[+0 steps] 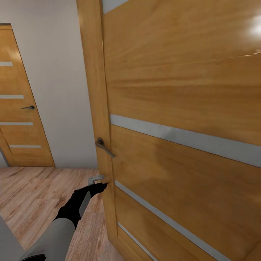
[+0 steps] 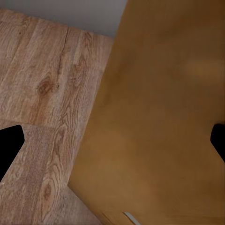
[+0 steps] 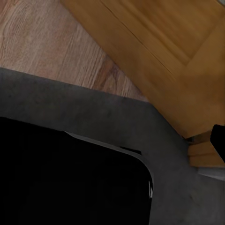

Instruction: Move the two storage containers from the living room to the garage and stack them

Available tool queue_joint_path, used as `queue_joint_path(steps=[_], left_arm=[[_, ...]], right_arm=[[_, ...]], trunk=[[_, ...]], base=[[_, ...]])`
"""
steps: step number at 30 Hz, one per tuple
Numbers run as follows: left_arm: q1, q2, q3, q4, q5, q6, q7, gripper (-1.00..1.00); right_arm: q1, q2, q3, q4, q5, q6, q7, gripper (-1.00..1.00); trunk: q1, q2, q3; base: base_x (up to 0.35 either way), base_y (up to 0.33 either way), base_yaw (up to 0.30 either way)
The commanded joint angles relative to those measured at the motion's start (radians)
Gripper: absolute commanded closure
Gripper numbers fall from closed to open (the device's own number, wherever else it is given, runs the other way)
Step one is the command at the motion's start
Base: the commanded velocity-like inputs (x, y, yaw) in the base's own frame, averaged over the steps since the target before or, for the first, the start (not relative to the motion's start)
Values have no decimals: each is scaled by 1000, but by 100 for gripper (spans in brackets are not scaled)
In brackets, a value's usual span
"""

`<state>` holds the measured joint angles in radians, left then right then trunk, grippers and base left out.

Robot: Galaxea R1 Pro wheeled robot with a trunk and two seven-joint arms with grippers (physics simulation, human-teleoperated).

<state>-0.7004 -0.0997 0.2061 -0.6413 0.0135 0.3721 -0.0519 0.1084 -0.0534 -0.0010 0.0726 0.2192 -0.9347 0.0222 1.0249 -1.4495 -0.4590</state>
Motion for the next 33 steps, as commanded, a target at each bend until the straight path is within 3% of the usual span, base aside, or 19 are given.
queue_joint_path(steps=[1, 10, 33], left_arm=[[-1, -2, 7, -2, 3, 6, -6, -100], [-1, -2, 7, -2, 3, 1, -6, -100], [-1, -2, 7, -2, 3, -1, -6, -100]], right_arm=[[-1, 0, -1, 1, 0, -4, 2, -100], [-1, 0, -1, 1, 0, -3, 2, -100], [0, 0, -1, 1, 0, -3, 2, -100]], trunk=[[0, 0, -1], [0, 0, -1], [0, 0, -1]], base=[[0, 0, 0], [0, 0, -31], [0, 0, -272]])
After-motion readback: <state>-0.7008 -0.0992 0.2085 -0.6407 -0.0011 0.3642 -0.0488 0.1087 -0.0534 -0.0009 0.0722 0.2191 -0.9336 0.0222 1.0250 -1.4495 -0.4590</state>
